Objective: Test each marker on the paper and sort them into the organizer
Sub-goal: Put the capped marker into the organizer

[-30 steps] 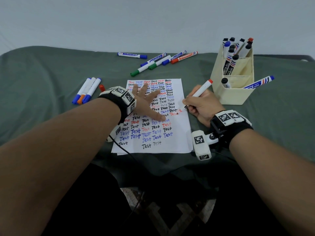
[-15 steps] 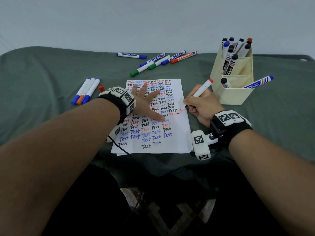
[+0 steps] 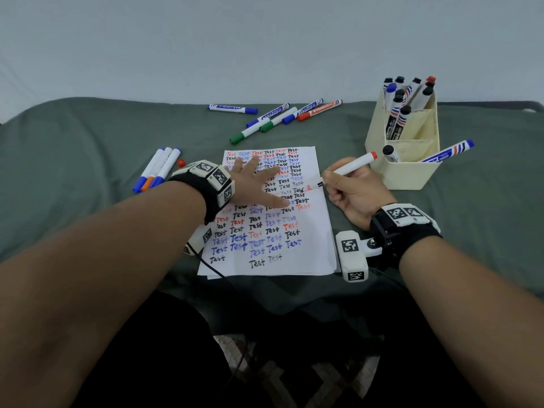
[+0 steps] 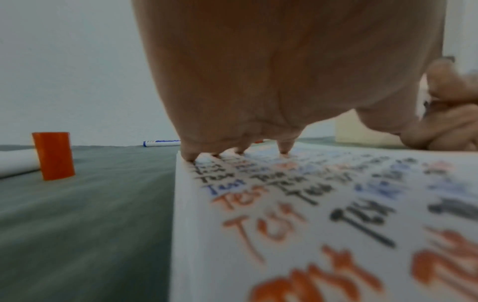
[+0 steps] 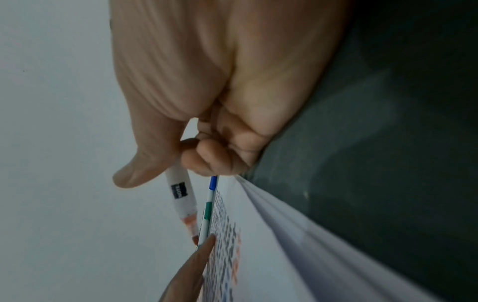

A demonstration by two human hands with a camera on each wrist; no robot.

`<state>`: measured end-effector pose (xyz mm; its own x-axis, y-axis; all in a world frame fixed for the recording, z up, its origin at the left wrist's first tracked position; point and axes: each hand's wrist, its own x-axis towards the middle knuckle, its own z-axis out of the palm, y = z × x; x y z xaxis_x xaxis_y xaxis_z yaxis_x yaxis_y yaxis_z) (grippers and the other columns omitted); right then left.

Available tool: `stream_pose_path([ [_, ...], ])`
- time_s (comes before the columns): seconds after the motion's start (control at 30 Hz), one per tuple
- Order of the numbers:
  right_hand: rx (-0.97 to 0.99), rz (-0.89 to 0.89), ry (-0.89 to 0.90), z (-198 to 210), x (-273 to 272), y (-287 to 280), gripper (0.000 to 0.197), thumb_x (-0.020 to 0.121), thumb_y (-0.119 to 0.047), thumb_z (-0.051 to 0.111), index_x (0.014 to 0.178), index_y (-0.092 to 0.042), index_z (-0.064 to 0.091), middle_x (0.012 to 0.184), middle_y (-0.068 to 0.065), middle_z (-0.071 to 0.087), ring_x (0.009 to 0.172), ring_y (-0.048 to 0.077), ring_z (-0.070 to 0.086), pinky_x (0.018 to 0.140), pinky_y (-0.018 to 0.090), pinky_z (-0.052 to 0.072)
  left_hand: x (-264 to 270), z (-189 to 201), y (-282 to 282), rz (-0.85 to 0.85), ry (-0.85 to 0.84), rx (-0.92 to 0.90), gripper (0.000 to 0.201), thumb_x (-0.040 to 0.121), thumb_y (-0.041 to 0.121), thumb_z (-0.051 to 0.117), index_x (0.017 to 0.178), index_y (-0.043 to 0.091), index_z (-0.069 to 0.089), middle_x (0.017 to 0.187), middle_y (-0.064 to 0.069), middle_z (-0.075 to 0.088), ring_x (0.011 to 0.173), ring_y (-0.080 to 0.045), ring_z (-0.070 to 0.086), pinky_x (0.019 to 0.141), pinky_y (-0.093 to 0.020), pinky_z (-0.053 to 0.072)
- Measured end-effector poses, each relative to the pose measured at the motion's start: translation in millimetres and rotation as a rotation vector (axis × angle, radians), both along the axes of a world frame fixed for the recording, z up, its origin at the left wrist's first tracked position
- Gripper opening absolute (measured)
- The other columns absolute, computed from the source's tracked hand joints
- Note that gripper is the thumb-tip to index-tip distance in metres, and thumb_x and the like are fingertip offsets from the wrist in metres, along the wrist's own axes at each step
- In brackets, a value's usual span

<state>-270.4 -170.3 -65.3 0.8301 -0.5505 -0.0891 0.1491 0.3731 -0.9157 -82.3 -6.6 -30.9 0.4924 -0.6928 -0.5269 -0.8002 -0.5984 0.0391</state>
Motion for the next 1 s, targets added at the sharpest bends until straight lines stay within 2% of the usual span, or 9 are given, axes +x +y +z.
stream_pose_path([
  [0.1, 0.003, 0.018, 0.001, 0.7, -0.6, 0.6, 0.010, 0.075, -0.009, 0.076, 0.077, -0.015, 0.068, 0.068, 0.011, 0.055, 0.053, 0.017, 0.049, 0.047, 0.023, 0.041, 7.8, 11.4, 4.0, -0.006, 0.026, -0.131, 0.106, 0.068, 0.095, 0.032, 0.158, 0.043, 0.011, 0.169, 0.000, 0.000, 0.155, -0.026, 0.000, 0.123, -0.055, 0.008],
  [0.17, 0.039, 0.033, 0.008, 2.4, -0.6, -0.5, 0.003, 0.085, -0.012, 0.072, 0.087, -0.010, 0.070, 0.070, 0.011, 0.060, 0.057, 0.019, 0.059, 0.051, 0.024, 0.050, 18.7, 18.9, 12.8, -0.011, -0.045, -0.235, 0.090, 0.081, 0.083, 0.044, 0.157, 0.038, 0.024, 0.167, 0.002, 0.015, 0.153, -0.021, 0.014, 0.123, -0.046, 0.014],
  [0.23, 0.081, 0.054, 0.009, 3.7, -1.3, -1.7, 0.016, 0.098, -0.014, 0.059, 0.097, -0.004, 0.073, 0.073, 0.013, 0.066, 0.064, 0.024, 0.067, 0.059, 0.026, 0.057, 34.0, 25.4, 24.4, 0.008, -0.134, -0.302, 0.071, 0.090, 0.070, 0.053, 0.151, 0.037, 0.039, 0.162, 0.003, 0.031, 0.148, -0.021, 0.029, 0.119, -0.043, 0.021],
  [0.33, 0.101, 0.085, -0.006, 6.6, -3.3, -1.4, 0.025, 0.100, -0.011, 0.049, 0.108, -0.001, 0.070, 0.082, 0.018, 0.071, 0.074, 0.029, 0.071, 0.068, 0.029, 0.060, 55.8, 32.3, 43.5, 0.121, -0.203, -0.312, 0.049, 0.095, 0.057, 0.056, 0.138, 0.034, 0.056, 0.148, 0.001, 0.050, 0.134, -0.023, 0.046, 0.108, -0.040, 0.034],
  [0.4, 0.099, 0.081, -0.023, 7.6, -3.7, -0.8, 0.019, 0.100, -0.006, 0.051, 0.110, -0.002, 0.067, 0.087, 0.021, 0.072, 0.074, 0.029, 0.072, 0.070, 0.031, 0.060, 65.5, 34.0, 55.1, 0.181, -0.223, -0.284, 0.043, 0.096, 0.052, 0.058, 0.134, 0.031, 0.060, 0.144, -0.001, 0.054, 0.129, -0.024, 0.050, 0.105, -0.038, 0.037],
  [0.53, 0.085, 0.057, -0.026, 8.6, -3.7, 1.7, 0.007, 0.096, -0.004, 0.060, 0.100, -0.007, 0.064, 0.086, 0.021, 0.074, 0.068, 0.026, 0.070, 0.066, 0.029, 0.059, 71.6, 35.3, 70.8, 0.213, -0.257, -0.214, 0.042, 0.094, 0.045, 0.064, 0.134, 0.032, 0.061, 0.145, -0.002, 0.054, 0.131, -0.024, 0.049, 0.108, -0.035, 0.036],
  [0.63, 0.066, 0.058, -0.013, 9.4, -3.7, 3.3, 0.011, 0.094, -0.002, 0.063, 0.103, -0.005, 0.066, 0.084, 0.017, 0.074, 0.067, 0.022, 0.068, 0.065, 0.026, 0.058, 71.2, 36.6, 74.6, 0.213, -0.300, -0.166, 0.047, 0.093, 0.039, 0.068, 0.138, 0.031, 0.057, 0.146, -0.003, 0.053, 0.132, -0.025, 0.049, 0.107, -0.034, 0.037],
  [0.8, 0.062, 0.052, 0.000, 11.5, -3.7, 4.8, 0.016, 0.094, 0.000, 0.063, 0.109, -0.003, 0.066, 0.086, 0.016, 0.073, 0.067, 0.020, 0.066, 0.065, 0.025, 0.057, 73.0, 34.1, 76.6, 0.222, -0.341, -0.170, 0.044, 0.091, 0.011, 0.069, 0.134, 0.021, 0.062, 0.135, -0.007, 0.062, 0.123, -0.026, 0.057, 0.100, -0.032, 0.043],
  [1.0, 0.059, 0.053, 0.010, 12.4, -4.0, 5.3, 0.019, 0.093, -0.001, 0.064, 0.111, -0.005, 0.067, 0.088, 0.016, 0.075, 0.068, 0.020, 0.067, 0.065, 0.025, 0.057, 68.6, 37.5, 69.8, 0.231, -0.334, -0.310, 0.027, 0.095, 0.015, 0.065, 0.121, 0.017, 0.072, 0.121, -0.003, 0.071, 0.114, -0.021, 0.063, 0.093, -0.026, 0.044],
])
